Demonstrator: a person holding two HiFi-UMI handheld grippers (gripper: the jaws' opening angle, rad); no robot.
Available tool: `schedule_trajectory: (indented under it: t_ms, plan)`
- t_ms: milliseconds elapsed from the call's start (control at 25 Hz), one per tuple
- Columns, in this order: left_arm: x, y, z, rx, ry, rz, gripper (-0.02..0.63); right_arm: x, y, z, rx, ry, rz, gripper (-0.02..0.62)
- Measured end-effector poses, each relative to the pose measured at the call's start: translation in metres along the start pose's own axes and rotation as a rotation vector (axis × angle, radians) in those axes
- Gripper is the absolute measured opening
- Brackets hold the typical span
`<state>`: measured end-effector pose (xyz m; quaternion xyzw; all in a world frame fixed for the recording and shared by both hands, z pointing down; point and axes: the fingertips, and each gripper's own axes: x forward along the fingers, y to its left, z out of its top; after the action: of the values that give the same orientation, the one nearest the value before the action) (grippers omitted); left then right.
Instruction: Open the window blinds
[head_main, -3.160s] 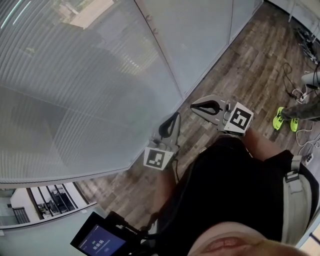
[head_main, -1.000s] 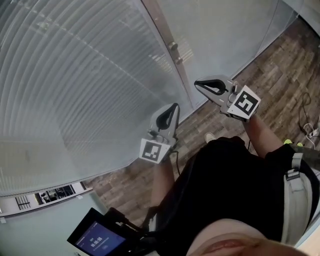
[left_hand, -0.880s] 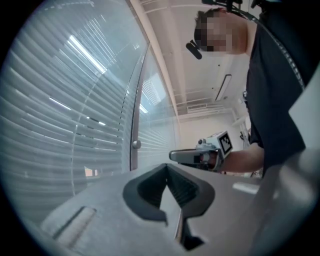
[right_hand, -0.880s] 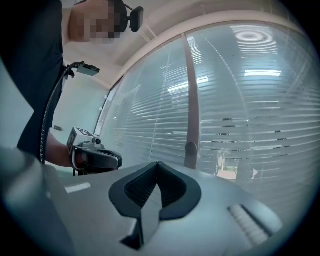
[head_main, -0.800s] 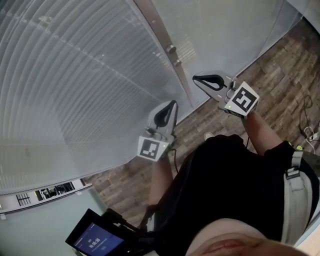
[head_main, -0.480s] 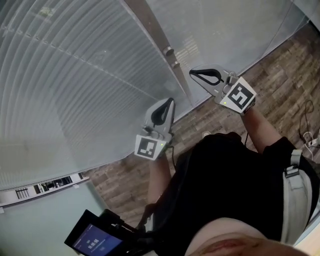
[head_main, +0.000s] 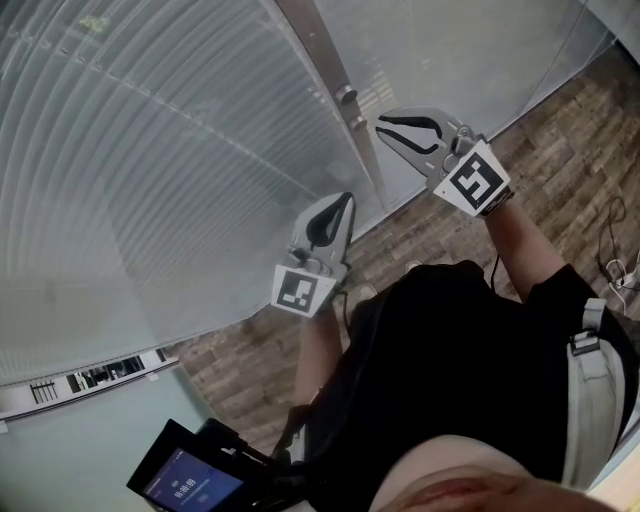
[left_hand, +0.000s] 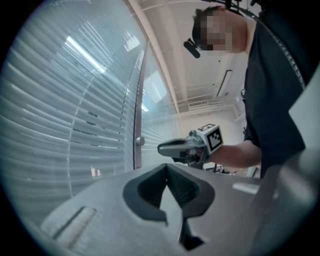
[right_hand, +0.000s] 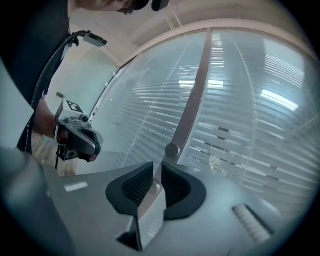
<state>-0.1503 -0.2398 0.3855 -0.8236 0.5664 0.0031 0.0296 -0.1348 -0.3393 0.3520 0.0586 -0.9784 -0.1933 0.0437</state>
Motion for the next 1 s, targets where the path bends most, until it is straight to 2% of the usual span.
schedule_trajectory:
  t_ms: [120, 320, 560, 680, 920, 1000]
  plan:
    - [-0.006, 0.001, -0.001, -0.009, -0.008, -0.049, 0.003, 0.002, -0.002, 0.004, -0.156, 0.089, -0.065, 0.066]
    - [-0.014, 0.049, 0.005, -0.043, -0.013, -0.116, 0.003, 0.057, -0.022, 0.021, -0.337, 0.218, -0.139, 0.116]
    - [-0.025, 0.021, 0.001, -0.066, -0.023, -0.206, 0.003, 0.058, -0.016, 0.024, -0.547, 0.330, -0.175, 0.169]
    - [-0.031, 0.014, -0.003, -0.079, -0.023, -0.226, 0.003, 0.061, -0.016, 0.019, -0.643, 0.388, -0.188, 0.177]
    - [-0.044, 0.017, -0.003, -0.082, -0.031, -0.240, 0.003, 0.072, -0.017, 0.006, -0.751, 0.472, -0.206, 0.173]
    - [-0.045, 0.018, -0.003, -0.080, -0.032, -0.243, 0.003, 0.073, -0.019, 0.003, -0.775, 0.490, -0.216, 0.148]
